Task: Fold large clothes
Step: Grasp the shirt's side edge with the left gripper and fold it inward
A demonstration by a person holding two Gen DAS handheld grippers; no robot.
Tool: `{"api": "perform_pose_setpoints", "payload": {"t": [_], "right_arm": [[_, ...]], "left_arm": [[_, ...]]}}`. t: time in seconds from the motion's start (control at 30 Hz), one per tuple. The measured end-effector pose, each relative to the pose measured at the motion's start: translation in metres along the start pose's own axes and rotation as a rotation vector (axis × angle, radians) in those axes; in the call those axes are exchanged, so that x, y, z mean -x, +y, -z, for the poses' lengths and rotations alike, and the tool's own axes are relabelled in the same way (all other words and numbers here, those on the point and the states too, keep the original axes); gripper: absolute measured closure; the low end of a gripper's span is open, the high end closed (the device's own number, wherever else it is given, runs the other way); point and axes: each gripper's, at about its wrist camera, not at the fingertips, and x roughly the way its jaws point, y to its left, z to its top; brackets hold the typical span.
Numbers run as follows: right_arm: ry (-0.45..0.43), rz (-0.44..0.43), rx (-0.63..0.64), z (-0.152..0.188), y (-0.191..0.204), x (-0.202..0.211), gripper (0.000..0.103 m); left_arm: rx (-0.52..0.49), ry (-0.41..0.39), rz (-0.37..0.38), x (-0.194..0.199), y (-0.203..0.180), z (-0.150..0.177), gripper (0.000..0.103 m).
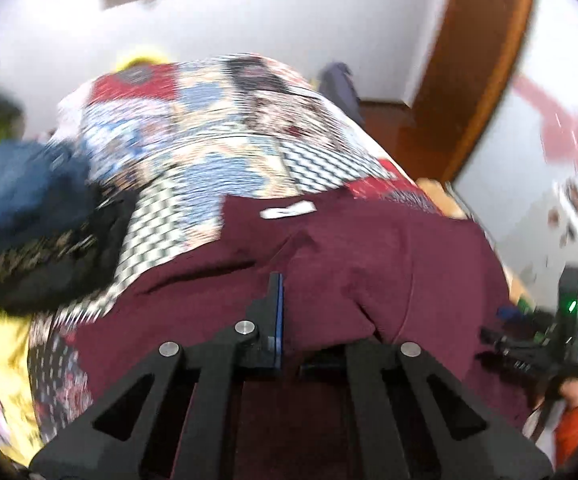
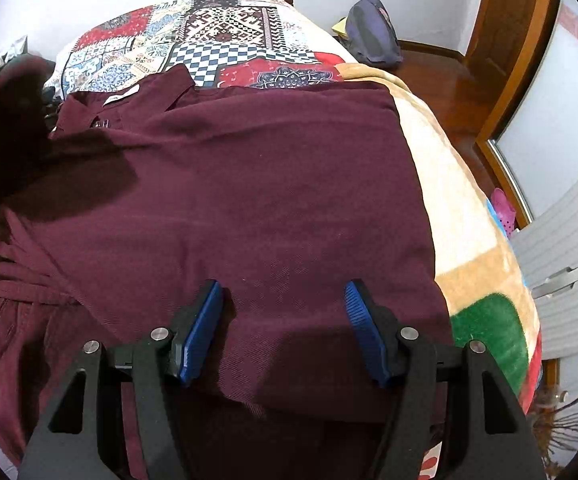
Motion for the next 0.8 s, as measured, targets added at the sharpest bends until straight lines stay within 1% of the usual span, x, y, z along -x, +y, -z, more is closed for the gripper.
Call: {"api": "perform_pose_setpoints", "payload": {"t": [0.03,0.1,0.17,0.2,0.27,0.33,0.4,0.43,0.53,0.6,0.63,0.67,0.7,0.73,0.8], "right_arm": [[0.001,0.002,0.000,0.000,0.001,0.000,0.043],[0.004,0.006,-0.002,-0.001,0.001,0.000,0.043],[0.005,0.004,-0.015,-0.003,0.001,0.000,0.043],[0.011,0.004,-0.022,-0.004,0.001,-0.001,0.043],[0.020,0.006,-0.031,-0.005,0.000,-0.001,0.043],[0.023,0.010,-0.036,-0.006,0.001,0.000,0.043],[0.027,0.017,-0.037,-0.006,0.002,-0.001,0.043],[0.029,0.020,-0.038,-0.007,0.002,0.000,0.043],[0.033,0.025,-0.046,-0.007,0.003,0.001,0.043],[0.036,0.021,-0.055,-0.008,0.003,0.002,0.043],[0.037,0.017,-0.060,-0.009,0.003,0.003,0.043],[0.038,0.012,-0.064,-0.010,0.004,0.005,0.043],[0.036,0.006,-0.068,-0.011,0.005,0.006,0.043],[0.031,-0.003,-0.070,-0.013,0.006,0.009,0.043],[0.019,-0.013,-0.066,-0.016,0.010,0.013,0.043]], "left_arm": [[0.055,-0.011,-0.005,0.009,0.016,0.003,0.099],[0.120,-0.019,-0.012,0.017,0.039,0.011,0.099],[0.200,-0.013,0.022,0.023,0.063,0.025,0.099],[0.226,-0.006,0.020,0.024,0.072,0.032,0.099],[0.262,0.019,0.026,0.022,0.086,0.049,0.099],[0.289,0.050,0.015,0.016,0.097,0.065,0.099],[0.319,0.107,0.041,0.006,0.107,0.080,0.098],[0.340,0.137,0.070,0.000,0.112,0.090,0.099],[0.344,0.181,0.095,-0.008,0.115,0.102,0.096],[0.363,0.195,0.123,-0.011,0.117,0.107,0.091],[0.377,0.193,0.135,-0.011,0.119,0.109,0.085],[0.403,0.190,0.147,-0.012,0.122,0.111,0.075],[0.434,0.187,0.165,-0.013,0.126,0.113,0.072],[0.469,0.183,0.193,-0.014,0.130,0.116,0.072],[0.519,0.177,0.216,-0.013,0.139,0.124,0.072]]}}
